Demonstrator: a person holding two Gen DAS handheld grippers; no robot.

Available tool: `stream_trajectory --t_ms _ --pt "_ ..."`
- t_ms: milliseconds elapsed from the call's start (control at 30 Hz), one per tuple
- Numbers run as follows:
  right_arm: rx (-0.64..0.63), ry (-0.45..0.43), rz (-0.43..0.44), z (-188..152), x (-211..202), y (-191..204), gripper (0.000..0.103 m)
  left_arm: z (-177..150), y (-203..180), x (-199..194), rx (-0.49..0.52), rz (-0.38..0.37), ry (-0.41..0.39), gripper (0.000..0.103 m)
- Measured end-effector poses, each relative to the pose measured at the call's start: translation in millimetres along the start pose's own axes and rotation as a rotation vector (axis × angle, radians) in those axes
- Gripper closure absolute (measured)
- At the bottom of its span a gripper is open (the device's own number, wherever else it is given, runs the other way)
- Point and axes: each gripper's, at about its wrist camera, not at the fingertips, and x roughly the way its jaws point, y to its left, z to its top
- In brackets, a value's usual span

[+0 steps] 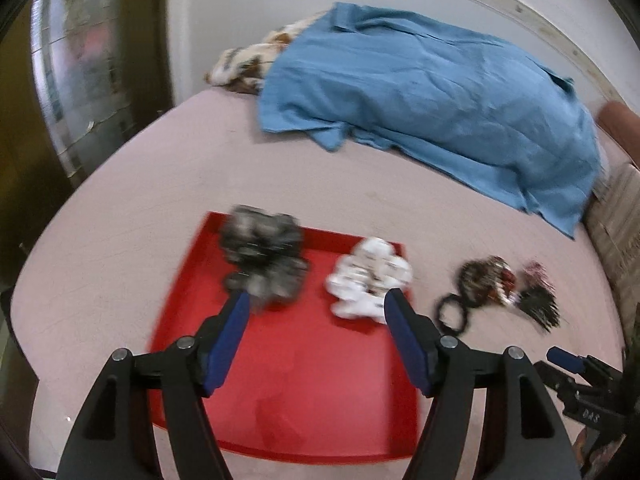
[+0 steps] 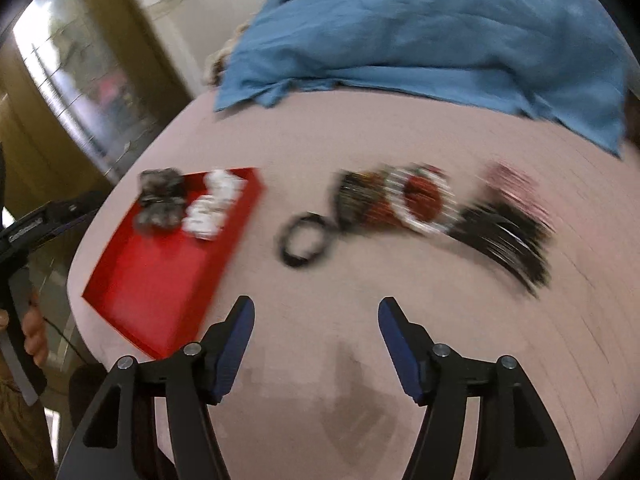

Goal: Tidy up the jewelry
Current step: 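Grasp the black hair tie with the left tool while the right tool grasps the black claw clip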

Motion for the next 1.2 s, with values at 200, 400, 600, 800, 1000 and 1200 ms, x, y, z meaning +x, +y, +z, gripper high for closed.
stream_trajectory --t_ms 200,400,600,800,1000,1200 --pt "0.133 -0.033 -0.075 -18.3 -32.3 -65.6 0.034 -12.1 -62.4 3.1 0.087 -0.075 0.037 0.034" --pt "0.185 -0.049 -0.090 -31.4 -43.4 -97.8 0.034 -30.7 -116.4 26.0 0.200 -0.117 0.086 0.034" --pt "0.210 -0.049 -0.087 -37.3 -35.7 -113.3 0.034 -46.4 -146.7 56.7 0.255 -0.159 0.143 0.038" --pt "0.231 -0.052 -0.088 -27.6 -24.4 -131.4 0.034 -45.5 -160.2 90.0 0.268 -0.166 0.193 0.057" --pt "0.180 -0.069 -0.082 -6.2 -12.6 -137.1 0.038 -40.8 -164.0 124.9 0.243 -0.163 0.243 0.063" --pt "0.040 -0.069 -0.142 18.8 5.2 -129.6 0.058 -38.3 -167.1 147.8 0.238 -0.165 0.266 0.063"
